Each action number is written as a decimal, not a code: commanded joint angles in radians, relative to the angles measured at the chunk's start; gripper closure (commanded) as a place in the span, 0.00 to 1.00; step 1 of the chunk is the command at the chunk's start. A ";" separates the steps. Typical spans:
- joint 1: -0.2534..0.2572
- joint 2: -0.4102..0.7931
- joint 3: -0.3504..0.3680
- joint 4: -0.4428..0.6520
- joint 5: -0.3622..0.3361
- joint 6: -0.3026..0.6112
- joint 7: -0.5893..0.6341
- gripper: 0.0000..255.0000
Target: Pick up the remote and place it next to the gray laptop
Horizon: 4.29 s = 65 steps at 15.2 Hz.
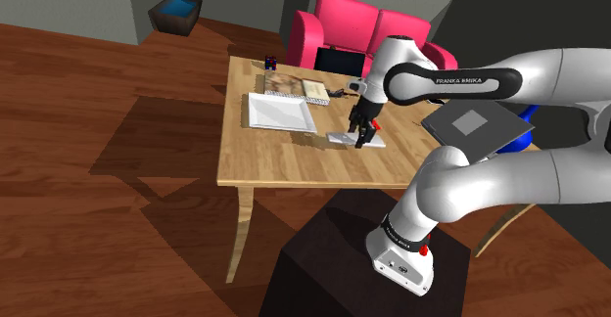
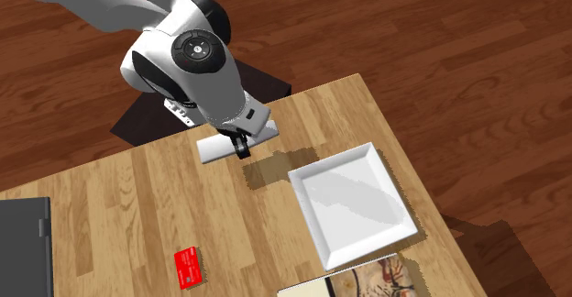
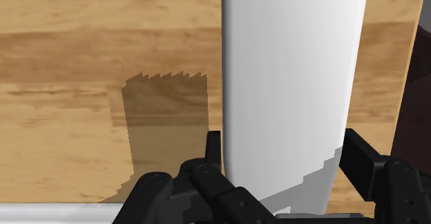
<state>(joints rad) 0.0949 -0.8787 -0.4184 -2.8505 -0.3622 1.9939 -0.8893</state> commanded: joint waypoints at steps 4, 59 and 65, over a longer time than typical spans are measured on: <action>0.009 -0.030 0.026 0.057 0.026 -0.086 -0.003 1.00; -0.005 -0.016 -0.163 0.730 -0.103 -0.649 -0.386 1.00; 0.007 0.018 -0.304 0.837 -0.189 -0.653 -0.533 1.00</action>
<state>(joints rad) 0.0947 -0.8744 -0.6951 -2.0403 -0.5379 1.3401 -1.3957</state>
